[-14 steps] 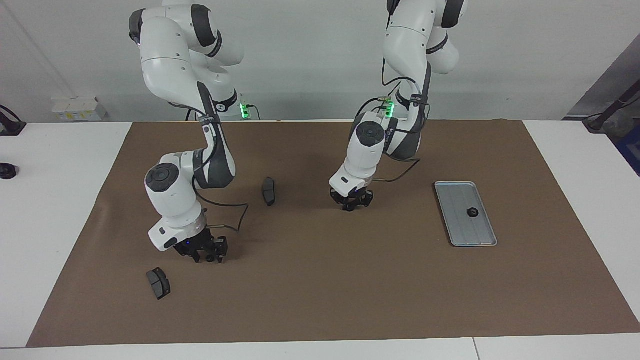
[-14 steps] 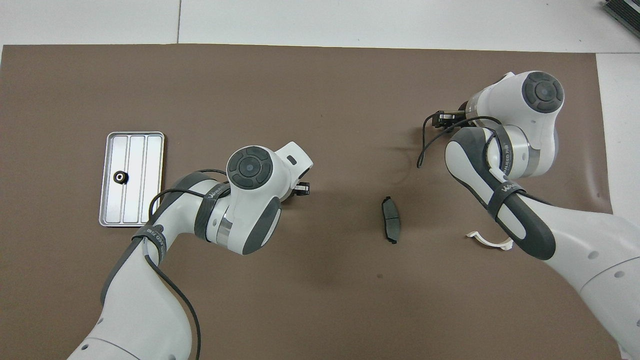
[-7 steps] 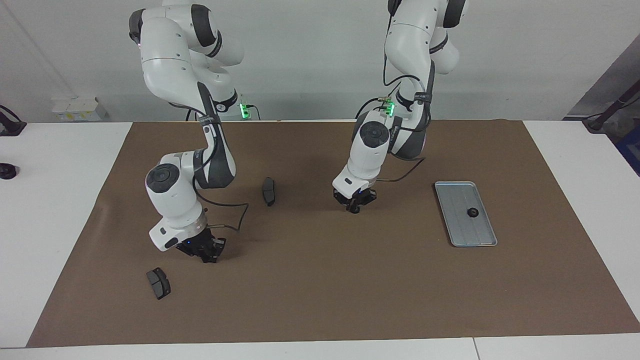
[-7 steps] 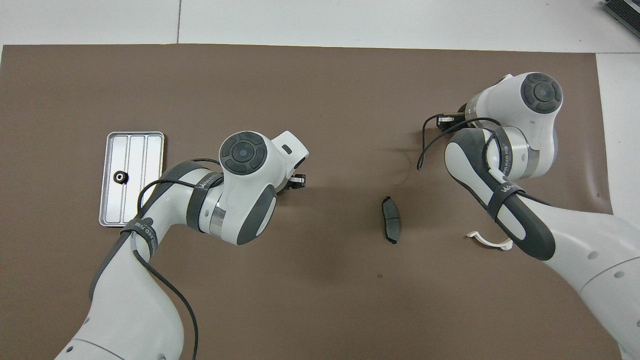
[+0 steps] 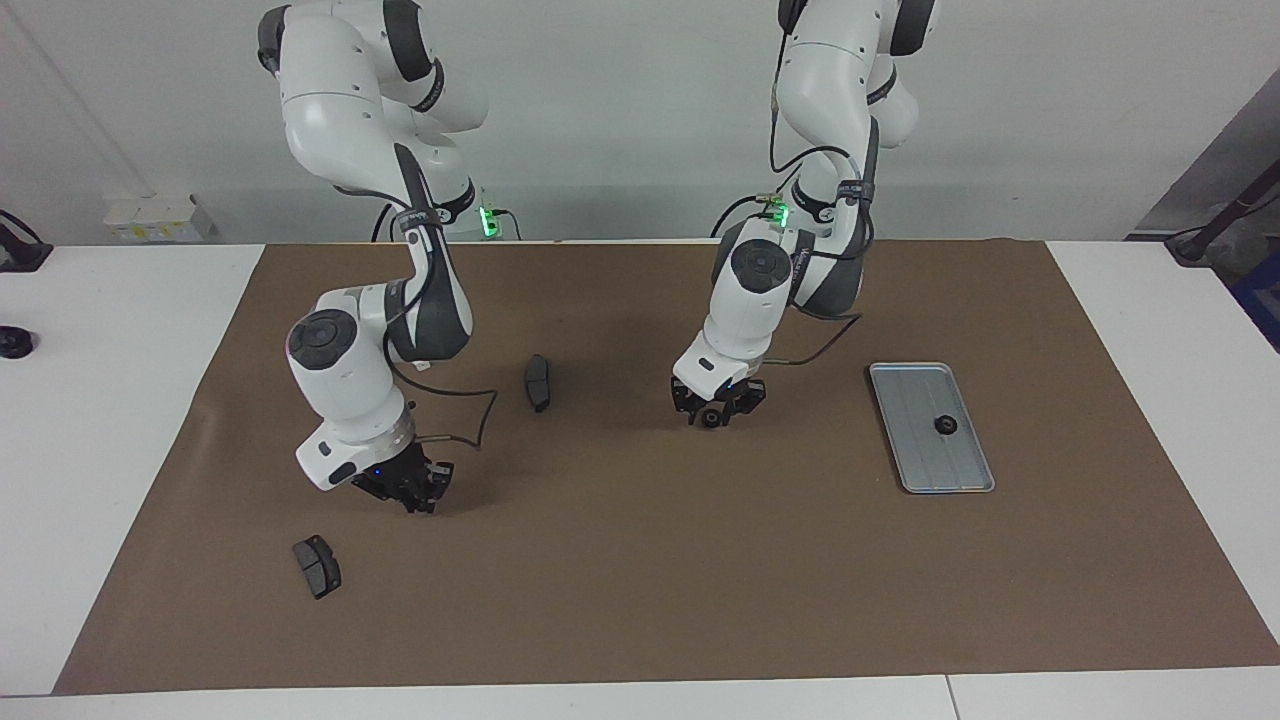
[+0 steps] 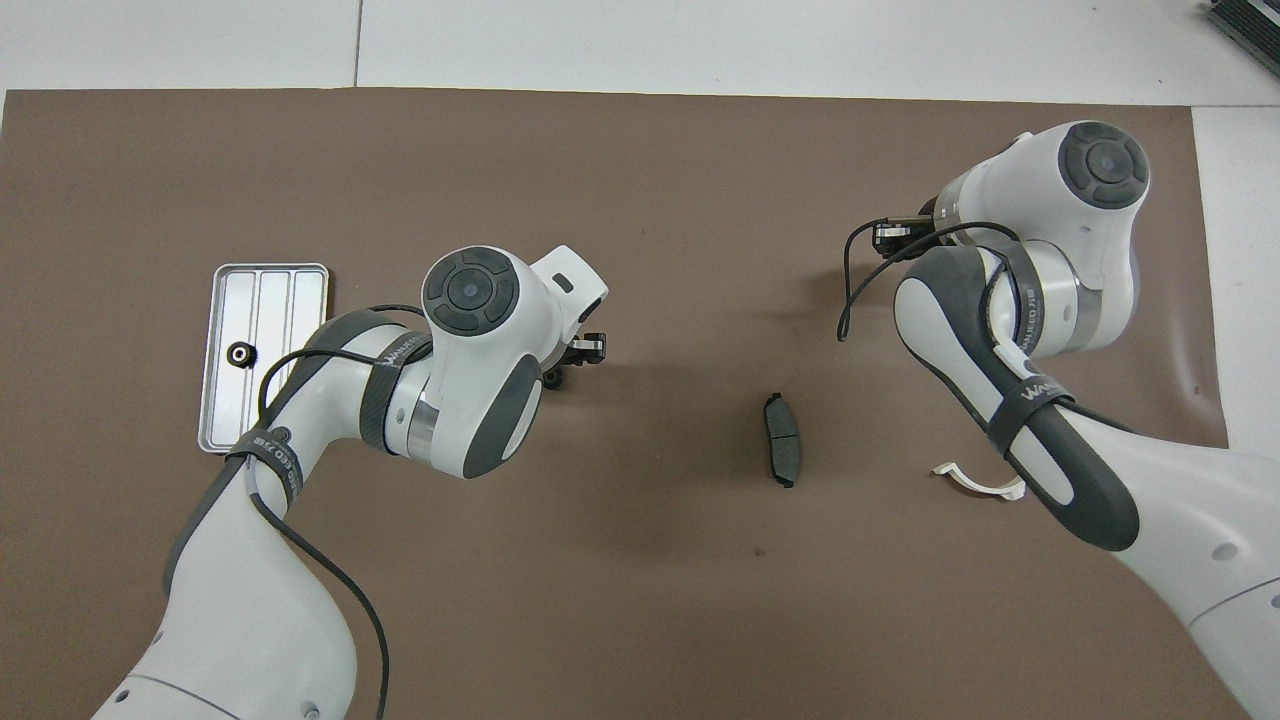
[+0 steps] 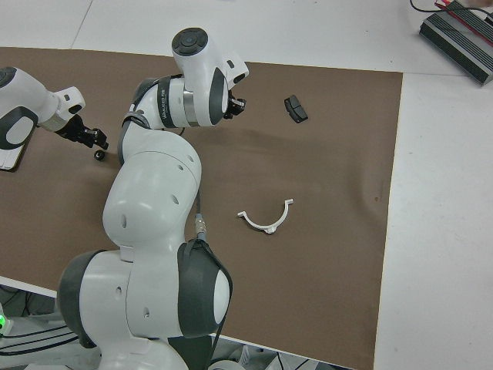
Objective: Pick bearing gear from pile to tray
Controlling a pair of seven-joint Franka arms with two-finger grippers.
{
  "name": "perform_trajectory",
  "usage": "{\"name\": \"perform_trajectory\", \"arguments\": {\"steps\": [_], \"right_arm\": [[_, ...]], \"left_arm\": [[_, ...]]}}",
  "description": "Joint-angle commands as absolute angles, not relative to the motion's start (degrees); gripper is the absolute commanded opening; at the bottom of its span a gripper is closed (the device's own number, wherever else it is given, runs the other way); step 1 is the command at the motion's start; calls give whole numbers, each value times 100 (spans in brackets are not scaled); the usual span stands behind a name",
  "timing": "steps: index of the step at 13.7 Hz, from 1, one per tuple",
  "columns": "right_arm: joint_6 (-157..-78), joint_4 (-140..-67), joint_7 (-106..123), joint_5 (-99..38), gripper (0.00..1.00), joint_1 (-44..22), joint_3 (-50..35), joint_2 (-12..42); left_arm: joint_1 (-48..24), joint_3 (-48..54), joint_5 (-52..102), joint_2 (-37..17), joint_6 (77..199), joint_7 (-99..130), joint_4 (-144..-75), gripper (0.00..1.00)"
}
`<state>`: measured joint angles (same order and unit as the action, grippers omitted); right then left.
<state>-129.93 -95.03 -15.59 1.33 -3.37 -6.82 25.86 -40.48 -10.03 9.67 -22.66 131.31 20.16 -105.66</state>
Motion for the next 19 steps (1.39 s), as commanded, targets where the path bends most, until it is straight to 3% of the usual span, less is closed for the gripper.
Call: {"name": "perform_trajectory", "arguments": {"steps": [1,7,13,15,19], "right_arm": [[-12937,-9387,-2169,53,0,-614,-738,2584],[-13052,-9378,-2855,61,0,-966,-738,2584],[-13244,-9325,-3576,44,0,-1476,-747,2601],[-13333,-9325,-3927,53,0,-1765,-747,2628],[-13719,-9316,-4569,53,0,-2336,-747,2786]], "left_arm": [[-4017,-976,905,-2206,13543,2065,-10880,57],[-4069,-976,905,-2110,13711,2065,-11241,54],[-4052,-976,905,-2065,13649,2074,-11303,18],[-3964,-984,923,-2109,13571,2083,-11093,17],[-2895,-984,897,-2153,13184,1961,-10398,17]]}}
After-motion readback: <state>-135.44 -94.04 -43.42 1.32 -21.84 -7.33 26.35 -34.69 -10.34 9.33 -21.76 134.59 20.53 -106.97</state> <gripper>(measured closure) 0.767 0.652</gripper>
